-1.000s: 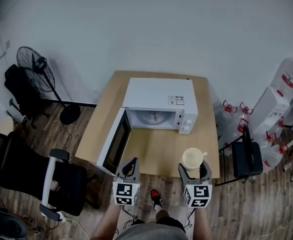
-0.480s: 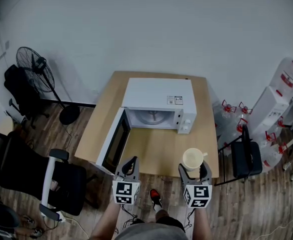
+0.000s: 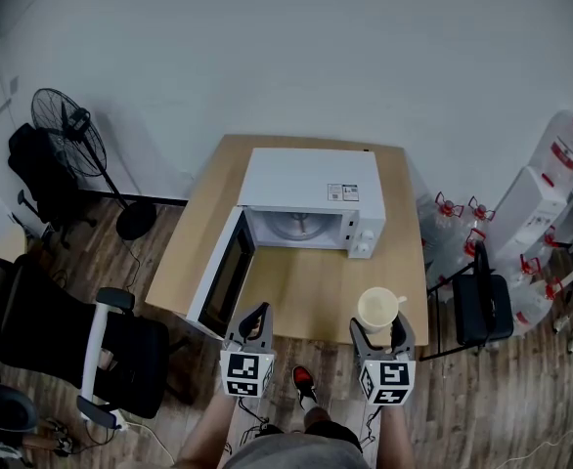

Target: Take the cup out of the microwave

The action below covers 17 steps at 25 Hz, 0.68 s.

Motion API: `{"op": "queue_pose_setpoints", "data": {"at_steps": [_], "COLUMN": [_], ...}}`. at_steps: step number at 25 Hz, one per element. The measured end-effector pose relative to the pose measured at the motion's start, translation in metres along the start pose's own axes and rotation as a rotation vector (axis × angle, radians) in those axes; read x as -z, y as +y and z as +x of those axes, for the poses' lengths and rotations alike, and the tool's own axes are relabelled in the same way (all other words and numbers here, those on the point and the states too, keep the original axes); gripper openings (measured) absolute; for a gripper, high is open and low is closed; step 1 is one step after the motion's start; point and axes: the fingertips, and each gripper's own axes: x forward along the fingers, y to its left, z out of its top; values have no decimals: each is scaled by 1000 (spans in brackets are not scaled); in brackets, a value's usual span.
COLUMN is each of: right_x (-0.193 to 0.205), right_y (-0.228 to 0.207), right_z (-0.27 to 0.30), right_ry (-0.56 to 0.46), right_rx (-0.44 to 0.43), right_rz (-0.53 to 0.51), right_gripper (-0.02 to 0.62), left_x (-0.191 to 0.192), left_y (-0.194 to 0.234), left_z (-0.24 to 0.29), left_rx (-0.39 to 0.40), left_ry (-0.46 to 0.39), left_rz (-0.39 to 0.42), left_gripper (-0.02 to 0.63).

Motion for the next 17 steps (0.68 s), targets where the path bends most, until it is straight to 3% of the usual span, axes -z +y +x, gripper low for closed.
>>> {"op": "queue_pose_setpoints", "data": {"at_steps": [17], "right_x": [-1], "right_y": [2], "right_z": [2], "right_ry": [-28], "right_rx": [-12], "right_rz": [-2], "right_gripper": [374], "left_x": [3], "left_y": [0], "left_z": [-2], "left_rx": [-12], "left_ry": [8], "left_rz": [1], "left_gripper": [23]}}
